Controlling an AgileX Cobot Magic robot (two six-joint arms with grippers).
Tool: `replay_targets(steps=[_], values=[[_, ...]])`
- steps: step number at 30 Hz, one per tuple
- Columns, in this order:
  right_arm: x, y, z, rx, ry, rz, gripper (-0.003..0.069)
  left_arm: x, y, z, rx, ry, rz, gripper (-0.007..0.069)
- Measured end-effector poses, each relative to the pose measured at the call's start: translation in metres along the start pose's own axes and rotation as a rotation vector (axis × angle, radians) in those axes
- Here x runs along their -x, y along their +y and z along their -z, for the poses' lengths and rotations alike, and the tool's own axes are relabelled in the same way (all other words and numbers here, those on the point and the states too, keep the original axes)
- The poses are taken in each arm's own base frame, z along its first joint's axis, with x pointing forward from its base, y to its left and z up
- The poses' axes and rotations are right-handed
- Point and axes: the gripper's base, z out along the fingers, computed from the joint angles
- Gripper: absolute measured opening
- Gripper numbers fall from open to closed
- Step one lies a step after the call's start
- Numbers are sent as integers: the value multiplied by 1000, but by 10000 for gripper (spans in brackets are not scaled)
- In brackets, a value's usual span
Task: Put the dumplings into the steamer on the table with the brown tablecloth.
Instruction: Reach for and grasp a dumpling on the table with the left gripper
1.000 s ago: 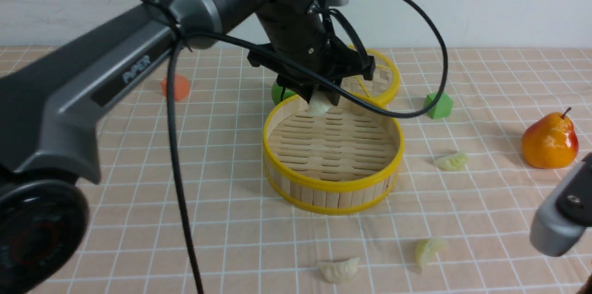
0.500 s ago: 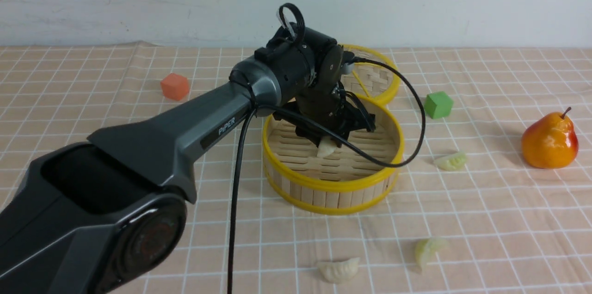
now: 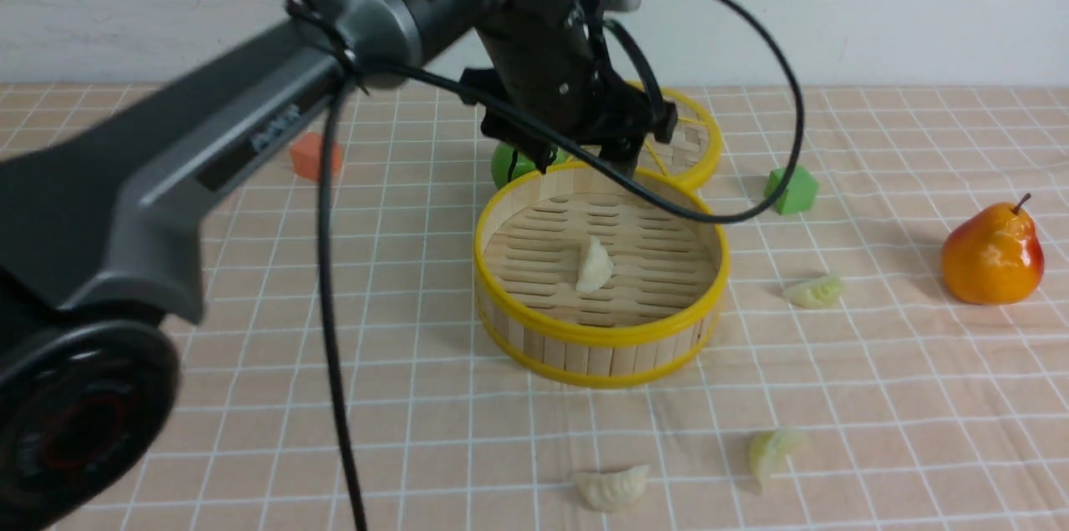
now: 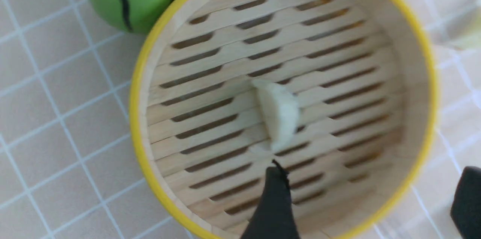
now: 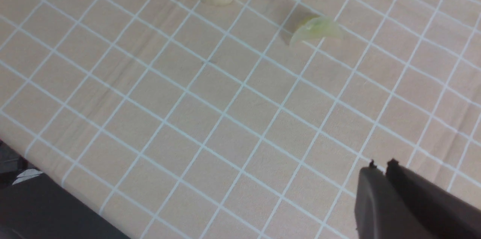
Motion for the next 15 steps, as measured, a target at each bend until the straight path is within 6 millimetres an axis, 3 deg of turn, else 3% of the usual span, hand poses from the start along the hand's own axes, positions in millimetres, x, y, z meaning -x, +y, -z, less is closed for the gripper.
replay_targets(steps=[2,3,5,6,7,10,15], values=[[1,-1,0,-6,-11,2,46,-3,-5,15,-50,0,-69,557],[3,-1,0,-11,-29,3,47,-13,-14,31,-144,18,-200,545],[3,-1,0,-13,-37,4,48,-22,-18,38,-195,42,-286,539],[4,-1,0,-13,-43,4,50,-38,-23,38,-273,83,-374,529],[4,-1,0,-13,-43,4,50,-38,-23,38,-279,81,-385,528],[4,-1,0,-15,-49,5,50,-80,-22,11,-369,222,-511,519],[5,-2,0,-18,-51,6,50,-119,-18,-28,-377,322,-609,518]])
